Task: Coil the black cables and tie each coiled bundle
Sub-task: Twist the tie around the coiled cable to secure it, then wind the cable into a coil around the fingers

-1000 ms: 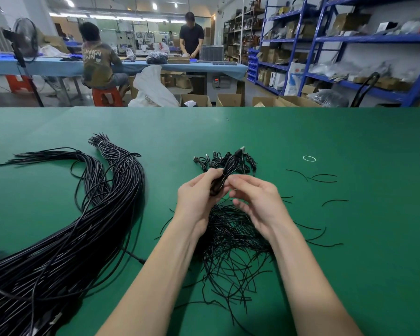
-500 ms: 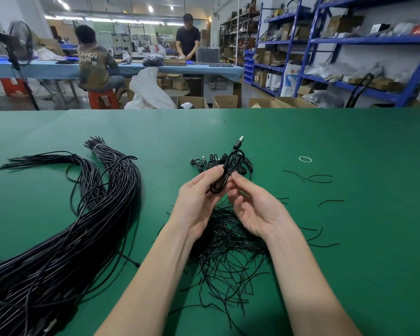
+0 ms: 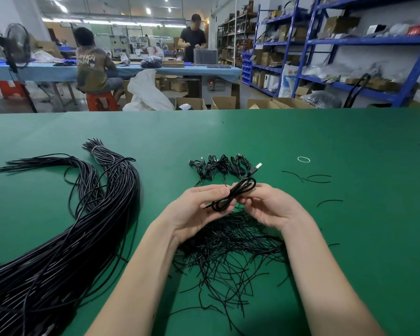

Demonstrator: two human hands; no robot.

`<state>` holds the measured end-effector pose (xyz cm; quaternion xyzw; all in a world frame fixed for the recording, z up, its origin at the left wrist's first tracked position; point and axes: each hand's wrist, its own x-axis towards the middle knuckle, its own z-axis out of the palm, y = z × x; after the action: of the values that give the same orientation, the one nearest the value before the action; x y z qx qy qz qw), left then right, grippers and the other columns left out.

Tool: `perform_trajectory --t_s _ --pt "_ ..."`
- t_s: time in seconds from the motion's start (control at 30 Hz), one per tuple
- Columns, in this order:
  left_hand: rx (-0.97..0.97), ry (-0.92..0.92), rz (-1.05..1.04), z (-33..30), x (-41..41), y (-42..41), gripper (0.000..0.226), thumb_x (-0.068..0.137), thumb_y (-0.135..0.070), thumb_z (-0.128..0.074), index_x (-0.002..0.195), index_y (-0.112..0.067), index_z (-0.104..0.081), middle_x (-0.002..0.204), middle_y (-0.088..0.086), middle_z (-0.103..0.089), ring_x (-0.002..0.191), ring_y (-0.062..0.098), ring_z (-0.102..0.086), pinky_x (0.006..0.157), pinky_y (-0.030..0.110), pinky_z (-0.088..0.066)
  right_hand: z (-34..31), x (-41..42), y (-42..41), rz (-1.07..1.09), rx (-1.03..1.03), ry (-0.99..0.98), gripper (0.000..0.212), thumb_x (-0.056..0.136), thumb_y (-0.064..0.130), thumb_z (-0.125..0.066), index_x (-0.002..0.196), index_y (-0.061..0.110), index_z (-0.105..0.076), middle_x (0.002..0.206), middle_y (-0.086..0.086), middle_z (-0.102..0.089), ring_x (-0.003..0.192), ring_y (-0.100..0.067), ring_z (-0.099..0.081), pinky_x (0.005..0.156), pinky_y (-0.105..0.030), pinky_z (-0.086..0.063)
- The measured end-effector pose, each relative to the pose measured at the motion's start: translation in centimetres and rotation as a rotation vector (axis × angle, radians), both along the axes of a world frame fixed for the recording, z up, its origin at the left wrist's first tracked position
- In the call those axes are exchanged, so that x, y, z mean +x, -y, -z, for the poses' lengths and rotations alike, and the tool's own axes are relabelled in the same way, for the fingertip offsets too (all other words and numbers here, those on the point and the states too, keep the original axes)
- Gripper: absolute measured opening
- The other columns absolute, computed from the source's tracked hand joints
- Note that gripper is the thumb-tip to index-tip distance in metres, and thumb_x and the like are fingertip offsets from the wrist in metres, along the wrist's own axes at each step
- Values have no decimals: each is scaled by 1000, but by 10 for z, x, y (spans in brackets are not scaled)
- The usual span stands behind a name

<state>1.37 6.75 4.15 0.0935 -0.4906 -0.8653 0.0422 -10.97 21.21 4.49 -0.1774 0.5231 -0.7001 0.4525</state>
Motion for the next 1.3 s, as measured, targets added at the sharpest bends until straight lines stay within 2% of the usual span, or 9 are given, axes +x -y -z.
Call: perform_trajectory --t_s 0.2,0.37,0.57,0.8,0.97,1.07,1.13,1.2,1.3 --pt "-100 44 -31 5 -5 -1 15 68 -6 -77 82 -1 -80 85 14 -74 76 19 -72 72 26 -59 -38 -47 18 -399 463 -571 40 96 -4 -59 70 17 -79 68 5 -64 62 -6 -48 56 -16 -39" --pt "-204 17 -24 4 -8 -14 20 69 -11 -81 86 -2 -80 90 17 -75 80 21 -73 76 27 -58 -91 -47 36 -737 826 -796 3 66 18 -81 67 21 -80 68 4 -65 63 -5 -46 51 -12 -34" --pt "-394 44 -223 5 -8 -13 3 81 -12 -80 82 -14 -82 90 10 -78 82 17 -72 77 25 -57 -113 -34 79 -717 1114 -1116 7 87 11 -75 81 12 -78 92 -10 -62 63 -10 -49 54 -18 -31" --pt "-591 78 -500 15 -14 -17 2 76 -29 -83 75 -28 -82 79 -8 -77 72 4 -69 68 16 -53 -119 7 114 -792 1415 -1498 15 88 24 -73 78 18 -62 71 2 -50 54 -15 -38 48 -22 -29" --pt "-345 140 -680 19 -15 -3 8 72 -25 -84 77 -19 -82 74 0 -76 64 9 -59 62 19 -44 -101 38 114 -276 1029 -2029 20 80 19 -63 70 19 -46 72 1 -46 72 -24 -53 61 -26 -39" --pt "-203 157 -765 18 -17 5 6 72 -15 -83 77 -14 -80 71 0 -72 66 14 -55 70 26 -46 -85 47 101 -66 820 -1995 29 82 21 -65 71 16 -38 71 -2 -39 80 -31 -45 70 -32 -38" --pt "-132 136 -790 18 -17 5 7 70 -11 -78 76 -15 -78 68 2 -69 69 17 -53 73 31 -48 -73 48 93 46 692 -1940 20 82 20 -64 78 14 -46 83 -7 -56 79 -32 -47 69 -32 -37" --pt "-78 102 -790 18 -17 3 7 73 -8 -80 72 -14 -77 66 2 -71 64 14 -59 68 25 -52 -60 45 83 138 591 -1848 8 84 18 -61 83 12 -57 98 -7 -65 86 -34 -58 71 -34 -43" --pt "-22 59 -772 18 -19 -2 17 79 -2 -78 66 -13 -78 72 5 -73 64 11 -63 64 22 -54 -41 39 66 263 455 -1693 9 89 17 -60 81 21 -59 89 2 -63 88 -27 -60 79 -37 -48"
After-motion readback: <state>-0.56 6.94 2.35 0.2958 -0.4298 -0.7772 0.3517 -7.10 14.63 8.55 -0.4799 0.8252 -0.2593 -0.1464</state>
